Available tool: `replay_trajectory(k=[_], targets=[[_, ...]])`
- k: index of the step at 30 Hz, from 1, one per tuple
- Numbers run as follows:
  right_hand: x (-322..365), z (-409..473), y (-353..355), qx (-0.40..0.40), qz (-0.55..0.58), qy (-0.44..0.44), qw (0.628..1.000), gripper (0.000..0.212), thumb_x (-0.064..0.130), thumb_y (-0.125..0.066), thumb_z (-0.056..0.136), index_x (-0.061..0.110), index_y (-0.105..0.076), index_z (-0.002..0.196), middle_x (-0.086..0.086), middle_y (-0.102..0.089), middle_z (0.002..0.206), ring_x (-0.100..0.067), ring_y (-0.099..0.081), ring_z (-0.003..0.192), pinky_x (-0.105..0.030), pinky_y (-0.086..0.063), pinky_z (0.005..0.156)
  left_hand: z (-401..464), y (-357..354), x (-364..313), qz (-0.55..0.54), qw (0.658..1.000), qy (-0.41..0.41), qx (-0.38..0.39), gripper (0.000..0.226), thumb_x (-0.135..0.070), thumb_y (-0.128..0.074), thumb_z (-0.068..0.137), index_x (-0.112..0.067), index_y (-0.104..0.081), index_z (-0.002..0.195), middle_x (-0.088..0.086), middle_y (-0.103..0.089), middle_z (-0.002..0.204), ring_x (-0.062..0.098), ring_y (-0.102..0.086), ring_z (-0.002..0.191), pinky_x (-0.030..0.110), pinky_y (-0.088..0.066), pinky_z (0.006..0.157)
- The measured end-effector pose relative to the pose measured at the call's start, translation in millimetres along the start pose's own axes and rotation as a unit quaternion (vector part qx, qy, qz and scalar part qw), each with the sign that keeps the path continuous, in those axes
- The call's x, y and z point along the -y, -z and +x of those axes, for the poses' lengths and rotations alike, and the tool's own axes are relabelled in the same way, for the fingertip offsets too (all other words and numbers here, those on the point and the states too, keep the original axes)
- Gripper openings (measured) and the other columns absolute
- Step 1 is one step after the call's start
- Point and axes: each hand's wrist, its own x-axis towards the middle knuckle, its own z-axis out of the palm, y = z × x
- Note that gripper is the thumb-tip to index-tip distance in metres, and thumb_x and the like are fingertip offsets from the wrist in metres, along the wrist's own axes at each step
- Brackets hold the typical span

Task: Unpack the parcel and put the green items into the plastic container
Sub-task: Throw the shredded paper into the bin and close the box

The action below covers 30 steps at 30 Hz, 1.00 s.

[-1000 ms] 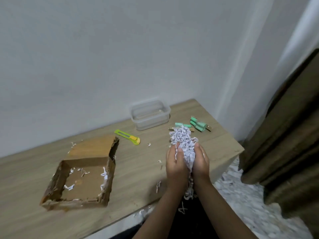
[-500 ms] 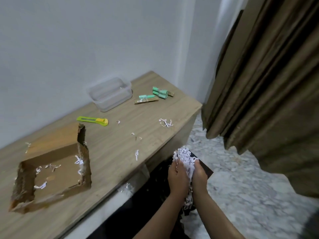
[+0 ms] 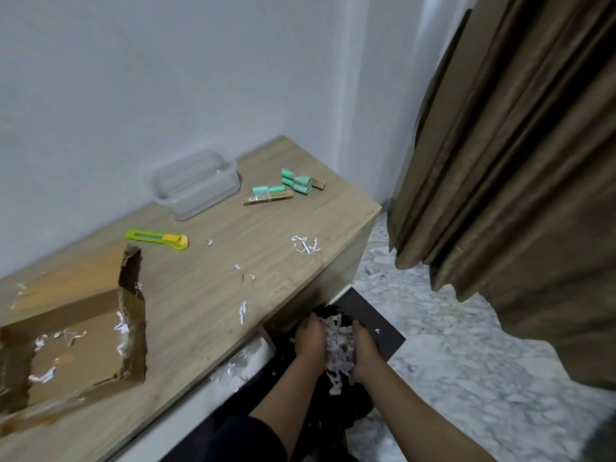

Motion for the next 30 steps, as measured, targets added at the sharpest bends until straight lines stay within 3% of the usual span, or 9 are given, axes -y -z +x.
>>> replay_trajectory(k=[3,7,11,14,17,20,23,26,30], targets=[[9.6,10.1,2.2,-0.007,-0.053,0.034,0.998,0.054,0.049,-0.042,0.093,0.010,-0.049,0.130,-0.013,-0.049,0.133,-0.032,-0.047,0.123,-0.037,-0.039,0.088,0.9,5.0,-8.2,0.016,1.000,-0.011,0.020,0.032,-0.035,-0.037,0.098,-0.013,-0.056,0.110,0.012,-0.057,0.113,0.030,-0.054,0.101,0.034,-0.041,0.086],[2.0,90.0,23.0,0.002,-0.103,0.091,0.990,0.052,0.054,-0.053,0.083,0.018,-0.060,0.119,-0.010,-0.062,0.123,-0.030,-0.058,0.108,-0.043,-0.048,0.094,2.3,10.8,-4.2,0.018,0.999,-0.004,0.032,0.046,-0.043,-0.040,0.096,-0.012,-0.054,0.127,0.011,-0.055,0.129,0.032,-0.052,0.115,0.042,-0.041,0.098],[18.6,25.9,11.1,-0.035,-0.181,0.195,0.963,0.023,0.030,-0.049,0.092,0.015,-0.065,0.098,-0.006,-0.066,0.097,-0.026,-0.061,0.094,-0.042,-0.050,0.088,-18.8,19.9,-2.6,0.042,0.990,-0.134,0.010,0.025,-0.030,-0.048,0.095,-0.012,-0.065,0.091,0.008,-0.067,0.094,0.025,-0.061,0.097,0.034,-0.046,0.085],[26.6,3.2,5.7,-0.053,-0.240,0.368,0.897,0.014,0.021,-0.050,0.090,0.019,-0.064,0.092,0.000,-0.063,0.096,-0.015,-0.055,0.092,-0.029,-0.043,0.081,-47.5,34.1,-3.7,0.081,0.947,-0.308,-0.029,0.016,-0.024,-0.054,0.092,-0.017,-0.068,0.090,-0.005,-0.068,0.082,0.011,-0.062,0.079,0.027,-0.046,0.072],[38.7,-26.4,-12.5,-0.062,-0.323,0.570,0.753,0.024,0.017,-0.051,0.090,0.012,-0.062,0.111,0.006,-0.057,0.111,0.000,-0.048,0.101,-0.012,-0.036,0.086,-69.0,61.9,-14.0,0.092,0.873,-0.471,-0.085,0.013,-0.021,-0.054,0.085,-0.020,-0.066,0.089,-0.005,-0.064,0.079,0.007,-0.058,0.071,0.018,-0.045,0.063],[61.5,-46.1,-43.2,0.019,-0.397,0.644,0.654,0.035,0.014,-0.051,0.091,0.011,-0.052,0.126,0.007,-0.048,0.126,0.005,-0.039,0.116,-0.005,-0.027,0.098,-68.4,103.6,-32.6,0.148,0.800,-0.555,-0.173,0.021,-0.024,-0.049,0.085,-0.012,-0.066,0.092,-0.003,-0.063,0.090,0.011,-0.058,0.087,0.021,-0.043,0.078],[87.4,-39.1,-73.4,0.021,-0.470,0.618,0.630,0.052,0.031,-0.049,0.092,0.014,-0.035,0.139,-0.003,-0.034,0.149,-0.013,-0.027,0.138,-0.030,-0.023,0.112,-45.0,151.9,-48.1,0.282,0.774,-0.515,-0.238,0.043,-0.035,-0.038,0.086,-0.011,-0.064,0.111,0.008,-0.061,0.120,0.027,-0.053,0.114,0.029,-0.035,0.096],[91.4,-27.3,-95.9,0.018,-0.579,0.554,0.597,0.076,0.051,-0.046,0.089,0.013,-0.016,0.147,-0.009,-0.016,0.157,-0.021,-0.010,0.145,-0.046,-0.013,0.118,-26.3,188.6,-54.1,0.450,0.744,-0.421,-0.259,0.063,-0.046,-0.023,0.085,-0.017,-0.048,0.135,0.012,-0.037,0.150,0.031,-0.032,0.138,0.053,-0.031,0.105],[43.1,-28.0,-119.6,0.079,-0.692,0.544,0.467,0.113,0.082,-0.041,0.066,0.017,-0.002,0.149,-0.011,-0.004,0.159,-0.026,0.003,0.146,-0.053,0.000,0.115,-12.7,206.9,-52.1,0.493,0.767,-0.331,-0.243,0.078,-0.060,-0.004,0.080,-0.027,-0.021,0.148,0.006,-0.007,0.160,0.022,-0.004,0.147,0.052,-0.009,0.115]])
